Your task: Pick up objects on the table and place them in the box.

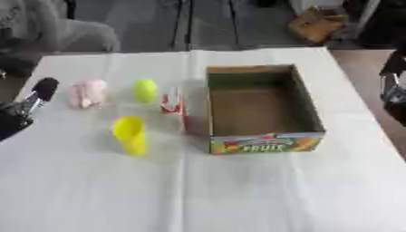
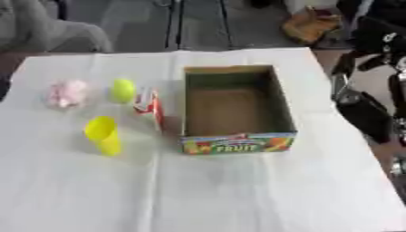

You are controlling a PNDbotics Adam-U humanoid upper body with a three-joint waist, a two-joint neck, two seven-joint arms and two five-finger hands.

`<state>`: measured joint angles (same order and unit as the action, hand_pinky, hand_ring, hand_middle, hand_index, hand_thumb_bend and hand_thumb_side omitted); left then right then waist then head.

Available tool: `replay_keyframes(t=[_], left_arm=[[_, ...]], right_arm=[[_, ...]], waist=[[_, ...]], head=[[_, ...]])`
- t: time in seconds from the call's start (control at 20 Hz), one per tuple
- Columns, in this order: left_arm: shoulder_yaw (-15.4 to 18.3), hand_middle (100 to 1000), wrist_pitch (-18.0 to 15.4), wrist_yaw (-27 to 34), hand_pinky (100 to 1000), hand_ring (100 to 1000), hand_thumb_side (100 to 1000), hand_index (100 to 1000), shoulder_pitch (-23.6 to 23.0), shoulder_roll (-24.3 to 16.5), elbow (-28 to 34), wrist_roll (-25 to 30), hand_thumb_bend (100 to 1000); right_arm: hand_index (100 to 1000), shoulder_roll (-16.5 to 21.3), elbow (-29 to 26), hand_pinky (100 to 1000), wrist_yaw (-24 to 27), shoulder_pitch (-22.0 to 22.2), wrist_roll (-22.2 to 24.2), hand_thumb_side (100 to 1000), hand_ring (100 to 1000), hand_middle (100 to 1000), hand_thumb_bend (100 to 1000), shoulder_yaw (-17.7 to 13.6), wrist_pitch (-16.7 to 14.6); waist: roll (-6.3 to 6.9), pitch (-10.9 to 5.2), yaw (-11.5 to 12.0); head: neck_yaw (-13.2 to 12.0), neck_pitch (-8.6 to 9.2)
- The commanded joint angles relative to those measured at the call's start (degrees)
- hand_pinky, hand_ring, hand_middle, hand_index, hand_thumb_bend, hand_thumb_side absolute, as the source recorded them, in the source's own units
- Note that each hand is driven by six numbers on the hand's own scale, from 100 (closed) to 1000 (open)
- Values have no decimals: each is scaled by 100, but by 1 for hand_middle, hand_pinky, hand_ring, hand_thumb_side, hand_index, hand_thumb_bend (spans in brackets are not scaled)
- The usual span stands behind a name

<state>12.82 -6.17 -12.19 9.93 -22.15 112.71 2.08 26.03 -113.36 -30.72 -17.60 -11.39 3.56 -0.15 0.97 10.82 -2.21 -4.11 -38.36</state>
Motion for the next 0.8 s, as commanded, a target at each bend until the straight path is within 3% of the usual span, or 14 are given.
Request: replay_keyframes(t=[0.05, 0.8], left_arm=[[5, 785, -5, -34, 654, 674, 424, 927, 13, -100, 95, 22, 639], [6, 785, 2, -64, 653, 675, 426, 927, 19, -109, 100, 67, 641]], right_arm=[[915, 100, -123, 554, -43, -42, -23, 291, 651, 747, 100, -59, 15], [915, 100, -123, 553, -48, -41, -28, 298, 651, 748, 100, -62, 21]], waist=[[6, -77, 2], [9, -68, 1]], head=[[-6, 39], [12, 37]])
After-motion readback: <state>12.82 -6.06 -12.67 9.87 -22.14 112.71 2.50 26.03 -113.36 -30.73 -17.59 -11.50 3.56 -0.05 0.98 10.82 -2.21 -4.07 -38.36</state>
